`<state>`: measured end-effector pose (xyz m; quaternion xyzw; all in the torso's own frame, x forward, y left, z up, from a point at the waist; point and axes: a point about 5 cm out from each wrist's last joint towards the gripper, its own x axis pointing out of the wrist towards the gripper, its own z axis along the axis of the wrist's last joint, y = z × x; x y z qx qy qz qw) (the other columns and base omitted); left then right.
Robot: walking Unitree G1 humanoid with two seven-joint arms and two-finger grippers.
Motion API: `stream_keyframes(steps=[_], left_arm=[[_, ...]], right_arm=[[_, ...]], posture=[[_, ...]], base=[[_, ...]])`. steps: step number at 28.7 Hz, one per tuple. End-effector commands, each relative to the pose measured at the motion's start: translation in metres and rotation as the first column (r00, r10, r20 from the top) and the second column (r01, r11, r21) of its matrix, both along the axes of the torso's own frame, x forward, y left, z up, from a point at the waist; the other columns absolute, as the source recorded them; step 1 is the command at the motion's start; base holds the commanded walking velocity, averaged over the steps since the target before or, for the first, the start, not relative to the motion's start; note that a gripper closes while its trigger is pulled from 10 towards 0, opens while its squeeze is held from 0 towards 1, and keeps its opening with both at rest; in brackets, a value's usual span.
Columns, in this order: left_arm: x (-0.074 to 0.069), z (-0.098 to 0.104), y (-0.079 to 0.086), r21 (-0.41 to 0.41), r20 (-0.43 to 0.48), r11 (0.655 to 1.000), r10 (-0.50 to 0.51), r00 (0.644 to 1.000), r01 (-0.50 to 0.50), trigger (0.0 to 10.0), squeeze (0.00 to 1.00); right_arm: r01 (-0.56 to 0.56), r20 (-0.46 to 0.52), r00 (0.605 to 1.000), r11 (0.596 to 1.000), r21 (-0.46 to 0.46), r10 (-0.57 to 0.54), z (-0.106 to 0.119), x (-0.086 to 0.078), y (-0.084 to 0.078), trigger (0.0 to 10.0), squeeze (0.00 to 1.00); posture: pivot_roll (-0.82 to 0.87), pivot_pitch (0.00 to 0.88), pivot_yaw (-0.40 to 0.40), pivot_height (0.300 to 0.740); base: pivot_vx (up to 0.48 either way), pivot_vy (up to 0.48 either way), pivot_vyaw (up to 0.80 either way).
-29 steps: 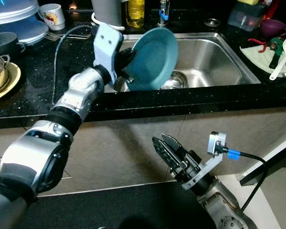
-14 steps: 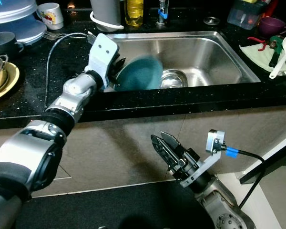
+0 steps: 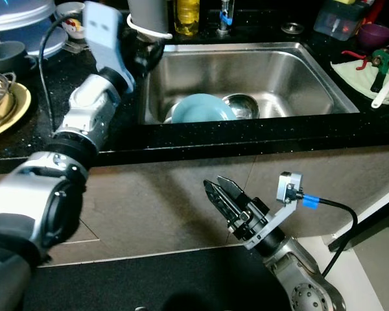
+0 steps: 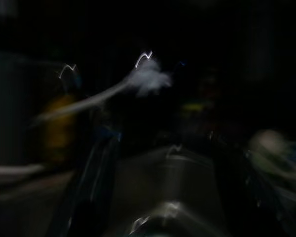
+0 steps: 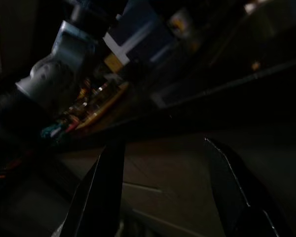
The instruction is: Kitchen organization
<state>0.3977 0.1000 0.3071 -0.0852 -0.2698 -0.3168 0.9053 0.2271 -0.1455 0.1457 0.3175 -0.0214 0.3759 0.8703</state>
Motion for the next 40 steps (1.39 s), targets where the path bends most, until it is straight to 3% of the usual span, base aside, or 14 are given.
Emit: stream_keyframes(steps=[1, 3, 7, 12, 14, 17, 22, 27, 29, 33, 37, 40], left_arm=[[-0.012, -0.007, -0.012, 0.005, 0.01, 0.991, -0.134, 0.991, 0.134, 10.0, 0.0], [-0.023, -0.013, -0.019, 0.016, 0.027, 0.979, -0.206, 0.978, 0.205, 10.0, 0.0], [-0.029, -0.024, -0.02, 0.057, 0.022, 0.981, -0.185, 0.982, 0.184, 10.0, 0.0], [-0.042, -0.053, -0.011, 0.006, -0.073, 0.991, -0.136, 0.988, 0.137, 10.0, 0.0], [-0.054, -0.067, -0.013, 0.011, -0.126, 0.988, -0.148, 0.981, 0.151, 10.0, 0.0], [-0.06, -0.073, -0.015, 0.015, -0.145, 0.986, -0.159, 0.976, 0.163, 10.0, 0.0], [-0.083, -0.107, -0.021, 0.06, -0.239, 0.984, -0.151, 0.959, 0.17, 10.0, 0.0], [-0.089, -0.116, -0.022, 0.067, -0.274, 0.986, -0.128, 0.953, 0.151, 10.0, 0.0], [-0.102, -0.133, -0.026, 0.114, -0.312, 0.986, -0.082, 0.947, 0.123, 10.0, 0.0], [-0.109, -0.145, -0.025, 0.193, -0.323, 0.976, -0.029, 0.946, 0.096, 10.0, 0.0], [-0.109, -0.168, -0.014, 0.306, -0.347, 0.952, 0.099, 0.933, 0.012, 10.0, 0.0], [-0.108, -0.178, -0.006, 0.323, -0.374, 0.946, 0.147, 0.916, -0.02, 10.0, 0.0]], right_arm=[[-0.003, -0.01, 1.0, 1.0, -0.003, 0.003, -0.005, 0.001, -0.002, 10.0, 0.0], [-0.006, -0.009, 1.0, 1.0, 0.004, 0.006, -0.006, 0.004, -0.002, 10.0, 0.0], [-0.001, -0.009, 1.0, 1.0, 0.005, 0.001, -0.008, 0.007, -0.004, 10.0, 0.0], [0.105, -0.02, 0.994, 0.994, 0.032, -0.104, -0.01, 0.016, -0.013, 10.0, 0.0], [0.106, -0.015, 0.994, 0.994, 0.03, -0.106, -0.01, 0.018, -0.014, 10.0, 0.0], [0.107, -0.013, 0.994, 0.994, 0.029, -0.107, -0.011, 0.019, -0.015, 10.0, 0.0], [0.192, -0.015, 0.981, 0.98, -0.042, -0.193, -0.013, 0.031, -0.025, 10.0, 0.0], [0.21, -0.016, 0.977, 0.976, -0.056, -0.211, -0.014, 0.033, -0.026, 10.0, 0.0], [0.242, -0.015, 0.969, 0.965, -0.102, -0.245, -0.016, 0.037, -0.03, 10.0, 0.0], [0.24, -0.013, 0.97, 0.96, -0.142, -0.245, -0.018, 0.039, -0.03, 10.0, 0.0], [0.264, -0.006, 0.963, 0.944, -0.199, -0.271, -0.02, 0.041, -0.031, 10.0, 0.0], [0.278, -0.007, 0.958, 0.935, -0.219, -0.286, -0.021, 0.041, -0.033, 10.0, 0.0]], posture=[[0.0, 0.008, -0.03, 0.74], [0.01, 0.0, -0.035, 0.74], [0.02, 0.0, -0.044, 0.74], [0.02, 0.0, -0.047, 0.74], [0.03, 0.0, -0.047, 0.74], [0.03, 0.0, -0.048, 0.74], [0.03, 0.0, -0.05, 0.74], [0.03, 0.0, -0.055, 0.74], [0.03, 0.0, -0.058, 0.74], [0.03, 0.0, -0.055, 0.74], [0.02, 0.0, -0.055, 0.74], [0.02, 0.0, -0.052, 0.74]], base=[[0.0, 0.0, 0.0], [0.0, 0.0, 0.0], [0.0, 0.0, 0.0], [0.0, 0.0, 0.0], [0.0, 0.0, 0.0], [0.0, 0.0, 0.0], [0.0, 0.0, 0.0], [0.0, 0.0, 0.0], [0.0, 0.0, 0.0], [0.0, 0.0, 0.0], [0.0, 0.0, 0.0], [0.0, 0.0, 0.0]])
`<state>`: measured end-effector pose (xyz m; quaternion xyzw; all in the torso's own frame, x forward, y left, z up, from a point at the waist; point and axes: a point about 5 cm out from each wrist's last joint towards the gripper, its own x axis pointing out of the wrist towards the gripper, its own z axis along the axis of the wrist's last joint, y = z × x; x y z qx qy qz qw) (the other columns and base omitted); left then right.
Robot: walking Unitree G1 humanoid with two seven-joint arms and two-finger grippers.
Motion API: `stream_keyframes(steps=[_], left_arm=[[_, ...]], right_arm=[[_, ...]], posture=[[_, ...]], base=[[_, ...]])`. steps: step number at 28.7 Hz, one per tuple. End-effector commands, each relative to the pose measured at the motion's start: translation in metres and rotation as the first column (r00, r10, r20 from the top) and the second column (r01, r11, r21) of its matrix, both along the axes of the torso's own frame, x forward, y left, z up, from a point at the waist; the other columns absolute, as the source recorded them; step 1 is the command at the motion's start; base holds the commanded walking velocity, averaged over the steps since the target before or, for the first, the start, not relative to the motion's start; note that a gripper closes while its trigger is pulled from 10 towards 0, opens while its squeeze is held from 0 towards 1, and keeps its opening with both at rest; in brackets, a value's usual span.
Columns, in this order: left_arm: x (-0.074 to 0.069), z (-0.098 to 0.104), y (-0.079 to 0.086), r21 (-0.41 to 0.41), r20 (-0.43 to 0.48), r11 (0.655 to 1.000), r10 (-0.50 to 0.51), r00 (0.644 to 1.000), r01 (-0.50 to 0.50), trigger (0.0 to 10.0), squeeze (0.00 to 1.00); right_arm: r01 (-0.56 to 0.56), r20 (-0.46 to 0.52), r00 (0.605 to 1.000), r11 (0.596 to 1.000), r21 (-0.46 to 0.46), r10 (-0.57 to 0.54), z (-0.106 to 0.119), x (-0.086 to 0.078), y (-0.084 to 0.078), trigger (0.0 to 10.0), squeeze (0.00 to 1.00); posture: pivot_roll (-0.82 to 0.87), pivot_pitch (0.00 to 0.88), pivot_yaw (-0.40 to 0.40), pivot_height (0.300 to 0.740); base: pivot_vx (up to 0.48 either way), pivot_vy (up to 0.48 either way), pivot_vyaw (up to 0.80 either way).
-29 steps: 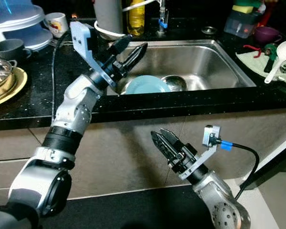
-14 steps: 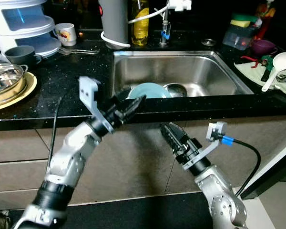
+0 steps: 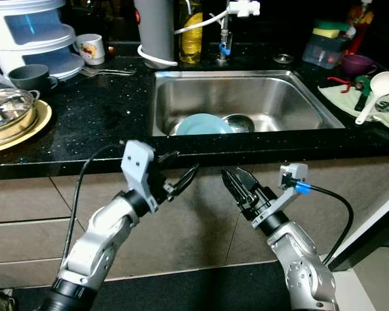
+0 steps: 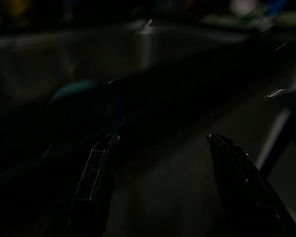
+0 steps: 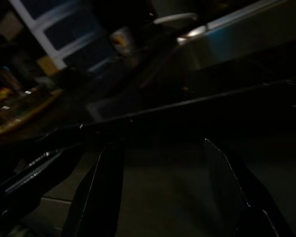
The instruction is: Kitchen organization
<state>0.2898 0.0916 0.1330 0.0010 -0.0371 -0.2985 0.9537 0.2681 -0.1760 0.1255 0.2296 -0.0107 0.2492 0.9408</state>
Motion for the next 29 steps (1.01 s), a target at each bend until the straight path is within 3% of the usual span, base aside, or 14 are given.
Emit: stream_keyframes(steps=[1, 4, 9, 16, 29], left_arm=[[0.0, -0.007, 0.006, 0.023, -0.015, 0.999, 0.036, 0.999, -0.036, 10.0, 0.0], [0.0, -0.015, 0.017, 0.027, -0.062, 0.995, 0.102, 0.993, -0.101, 10.0, 0.0], [-0.005, -0.019, 0.017, 0.063, -0.066, 0.989, 0.139, 0.988, -0.135, 10.0, 0.0], [-0.002, -0.028, 0.012, 0.058, -0.117, 0.993, 0.109, 0.987, -0.103, 10.0, 0.0], [-0.001, -0.027, 0.008, 0.058, -0.12, 0.994, 0.099, 0.988, -0.093, 10.0, 0.0]], right_arm=[[0.025, -0.002, 1.0, 0.999, -0.024, -0.025, -0.002, 0.0, -0.003, 10.0, 0.0], [0.05, -0.009, 0.999, 0.998, -0.036, -0.05, -0.004, -0.001, -0.01, 10.0, 0.0], [0.031, -0.022, 0.999, 0.997, -0.065, -0.032, -0.007, -0.002, -0.012, 10.0, 0.0], [0.009, -0.033, 0.999, 0.999, -0.05, -0.011, -0.009, 0.0, -0.008, 10.0, 0.0], [0.001, -0.029, 1.0, 0.999, -0.036, -0.002, -0.007, -0.001, -0.009, 10.0, 0.0]], posture=[[0.02, 0.0, -0.05, 0.74], [0.02, 0.0, -0.053, 0.74], [0.02, 0.0, -0.061, 0.74], [0.03, 0.0, -0.07, 0.74], [0.04, 0.004, -0.063, 0.74]], base=[[0.0, 0.0, 0.0], [0.0, 0.0, 0.0], [0.0, 0.0, 0.0], [0.0, 0.0, 0.0], [0.0, 0.0, 0.0]])
